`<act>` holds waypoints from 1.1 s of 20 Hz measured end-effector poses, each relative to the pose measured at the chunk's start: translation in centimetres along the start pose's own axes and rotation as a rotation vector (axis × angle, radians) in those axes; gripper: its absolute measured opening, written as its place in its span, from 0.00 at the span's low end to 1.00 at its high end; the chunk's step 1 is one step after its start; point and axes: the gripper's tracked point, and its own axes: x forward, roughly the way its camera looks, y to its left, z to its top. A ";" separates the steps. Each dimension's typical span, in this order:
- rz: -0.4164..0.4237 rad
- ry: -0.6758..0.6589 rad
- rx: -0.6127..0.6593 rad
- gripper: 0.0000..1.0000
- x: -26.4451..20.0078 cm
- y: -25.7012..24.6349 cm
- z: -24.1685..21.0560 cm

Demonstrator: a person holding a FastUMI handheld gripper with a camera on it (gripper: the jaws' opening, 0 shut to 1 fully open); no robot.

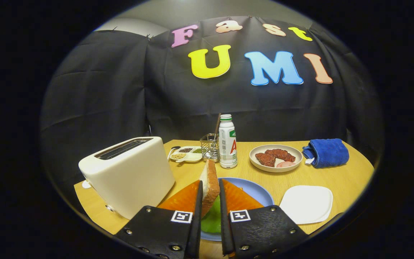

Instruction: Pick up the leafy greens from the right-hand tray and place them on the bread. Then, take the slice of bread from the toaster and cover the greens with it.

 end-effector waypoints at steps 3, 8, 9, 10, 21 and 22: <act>-0.017 0.019 -0.003 0.28 0.1 -0.8 -0.5; -0.022 0.040 0.012 0.33 0.4 -1.6 -1.1; -0.022 0.044 0.015 0.33 0.4 -1.8 -1.1; -0.026 0.049 0.017 0.33 0.5 -2.0 -1.4; -0.042 0.023 0.063 0.37 0.1 -5.0 -1.1; -0.044 0.009 0.073 0.39 0.0 -5.3 -0.6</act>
